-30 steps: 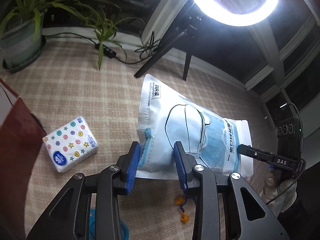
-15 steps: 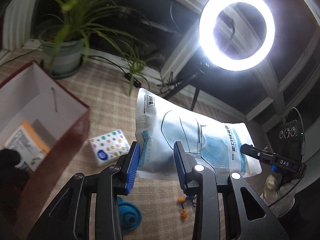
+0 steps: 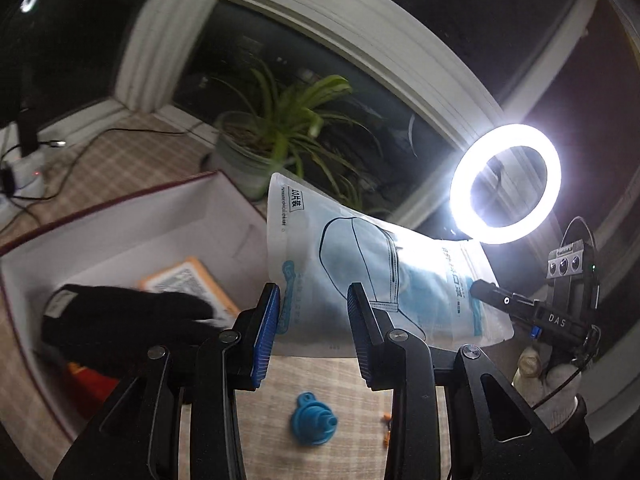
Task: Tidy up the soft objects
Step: 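Carry the mask bag with both grippers into the box and open them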
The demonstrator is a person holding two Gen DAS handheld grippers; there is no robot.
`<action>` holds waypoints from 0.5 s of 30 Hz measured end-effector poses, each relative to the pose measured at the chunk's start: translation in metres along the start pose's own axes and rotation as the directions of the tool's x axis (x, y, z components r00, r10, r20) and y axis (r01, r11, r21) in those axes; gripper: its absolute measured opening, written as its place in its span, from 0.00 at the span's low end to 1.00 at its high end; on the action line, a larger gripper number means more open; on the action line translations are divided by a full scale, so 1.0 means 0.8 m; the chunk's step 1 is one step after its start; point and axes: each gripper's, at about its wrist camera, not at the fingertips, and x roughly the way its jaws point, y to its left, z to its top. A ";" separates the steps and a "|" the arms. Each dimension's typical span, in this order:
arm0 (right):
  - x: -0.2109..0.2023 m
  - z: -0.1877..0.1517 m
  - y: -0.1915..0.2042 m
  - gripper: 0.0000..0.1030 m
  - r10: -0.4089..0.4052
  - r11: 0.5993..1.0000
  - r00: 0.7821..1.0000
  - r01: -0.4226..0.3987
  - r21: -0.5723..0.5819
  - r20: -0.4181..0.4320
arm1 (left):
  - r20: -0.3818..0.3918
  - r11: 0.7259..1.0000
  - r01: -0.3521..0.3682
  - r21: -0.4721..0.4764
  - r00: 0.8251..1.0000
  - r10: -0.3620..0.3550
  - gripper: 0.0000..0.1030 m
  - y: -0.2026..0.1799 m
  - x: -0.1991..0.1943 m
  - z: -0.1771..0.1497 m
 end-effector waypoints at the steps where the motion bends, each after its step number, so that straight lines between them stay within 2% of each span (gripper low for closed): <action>1: 0.009 0.006 0.009 0.26 0.008 1.000 1.000 -0.009 -0.018 -0.006 | 0.011 1.000 -0.013 -0.012 1.000 0.013 0.31 0.009 -0.009 0.000; 8: 0.079 0.041 0.060 0.26 0.075 0.992 0.995 -0.081 -0.092 -0.066 | 0.060 0.992 -0.093 -0.086 0.993 0.099 0.31 0.061 -0.044 0.002; 15: 0.143 0.060 0.106 0.26 0.093 0.980 0.989 -0.111 -0.166 -0.113 | 0.076 0.972 -0.157 -0.176 0.982 0.173 0.31 0.108 -0.062 -0.001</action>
